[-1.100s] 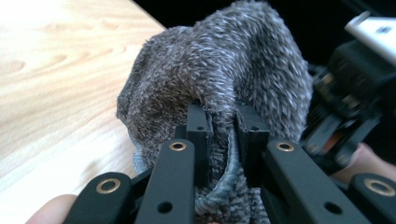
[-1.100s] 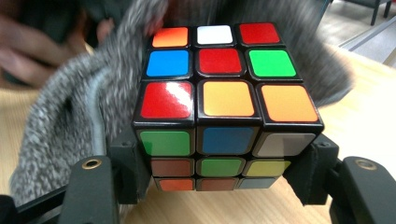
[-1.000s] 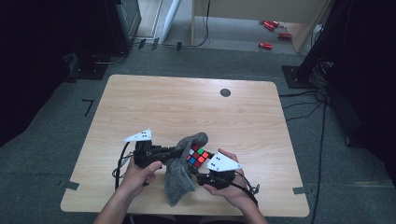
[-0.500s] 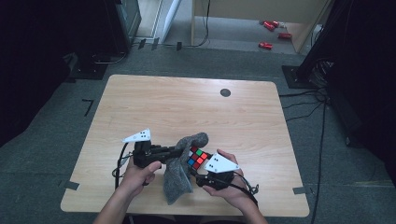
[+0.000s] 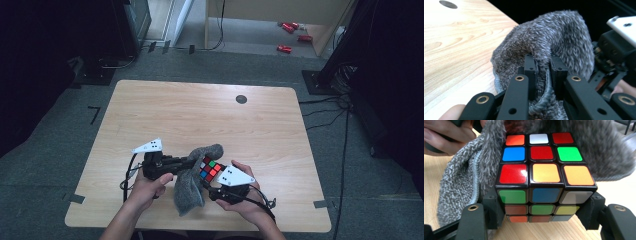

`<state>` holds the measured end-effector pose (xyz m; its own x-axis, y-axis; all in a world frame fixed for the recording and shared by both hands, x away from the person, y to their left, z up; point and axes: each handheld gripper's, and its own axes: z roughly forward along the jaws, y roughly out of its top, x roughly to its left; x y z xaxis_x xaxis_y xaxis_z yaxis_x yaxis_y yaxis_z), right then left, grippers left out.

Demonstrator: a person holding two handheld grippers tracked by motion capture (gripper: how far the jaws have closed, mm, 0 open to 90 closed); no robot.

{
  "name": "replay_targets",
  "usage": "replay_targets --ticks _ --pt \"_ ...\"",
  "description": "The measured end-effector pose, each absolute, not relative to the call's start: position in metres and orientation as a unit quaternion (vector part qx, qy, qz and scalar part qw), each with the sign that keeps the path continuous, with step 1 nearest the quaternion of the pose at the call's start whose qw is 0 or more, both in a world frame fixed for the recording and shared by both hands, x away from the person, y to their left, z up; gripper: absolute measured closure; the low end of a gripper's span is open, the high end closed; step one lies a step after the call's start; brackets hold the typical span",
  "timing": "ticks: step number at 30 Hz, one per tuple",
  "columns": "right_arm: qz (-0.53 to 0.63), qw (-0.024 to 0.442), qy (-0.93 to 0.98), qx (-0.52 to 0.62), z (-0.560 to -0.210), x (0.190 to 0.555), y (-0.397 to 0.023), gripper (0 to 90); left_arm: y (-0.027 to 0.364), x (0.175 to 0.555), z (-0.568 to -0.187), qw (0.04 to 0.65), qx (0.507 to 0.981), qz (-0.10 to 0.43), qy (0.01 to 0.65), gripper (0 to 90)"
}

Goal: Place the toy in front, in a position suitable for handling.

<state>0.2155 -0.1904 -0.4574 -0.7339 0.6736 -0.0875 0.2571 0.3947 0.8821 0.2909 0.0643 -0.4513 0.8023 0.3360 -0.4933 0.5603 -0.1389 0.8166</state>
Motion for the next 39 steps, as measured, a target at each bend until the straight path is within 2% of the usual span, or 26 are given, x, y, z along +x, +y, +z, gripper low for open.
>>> replay_targets --ticks 4,10,16,20,24,28,31,39 --pt "0.477 0.231 0.799 0.284 -0.45 0.213 -0.192 34.5 0.061 0.291 -0.458 0.57 0.756 -0.094 0.307 80.6" --pt "0.474 0.218 0.802 0.291 -0.457 0.216 -0.192 34.5 0.068 0.288 -0.445 0.613 0.73 -0.107 0.283 80.5" --pt "0.477 0.235 0.798 0.284 -0.45 0.212 -0.191 34.5 0.062 0.29 -0.454 0.573 0.759 -0.086 0.295 80.3" --pt "0.486 0.227 0.794 0.287 -0.45 0.213 -0.194 34.4 0.063 0.287 -0.45 0.583 0.755 -0.079 0.289 80.5" --pt "0.473 0.224 0.8 0.293 -0.457 0.216 -0.193 34.5 0.067 0.285 -0.439 0.614 0.735 -0.095 0.272 80.3" --pt "0.464 0.232 0.804 0.289 -0.456 0.215 -0.191 34.4 0.067 0.288 -0.445 0.607 0.735 -0.102 0.284 80.0" --pt "0.482 0.23 0.794 0.29 -0.451 0.214 -0.193 34.5 0.063 0.289 -0.452 0.576 0.759 -0.085 0.29 80.1" --pt "0.474 0.224 0.8 0.293 -0.457 0.216 -0.192 34.5 0.067 0.287 -0.444 0.602 0.742 -0.093 0.279 79.8"
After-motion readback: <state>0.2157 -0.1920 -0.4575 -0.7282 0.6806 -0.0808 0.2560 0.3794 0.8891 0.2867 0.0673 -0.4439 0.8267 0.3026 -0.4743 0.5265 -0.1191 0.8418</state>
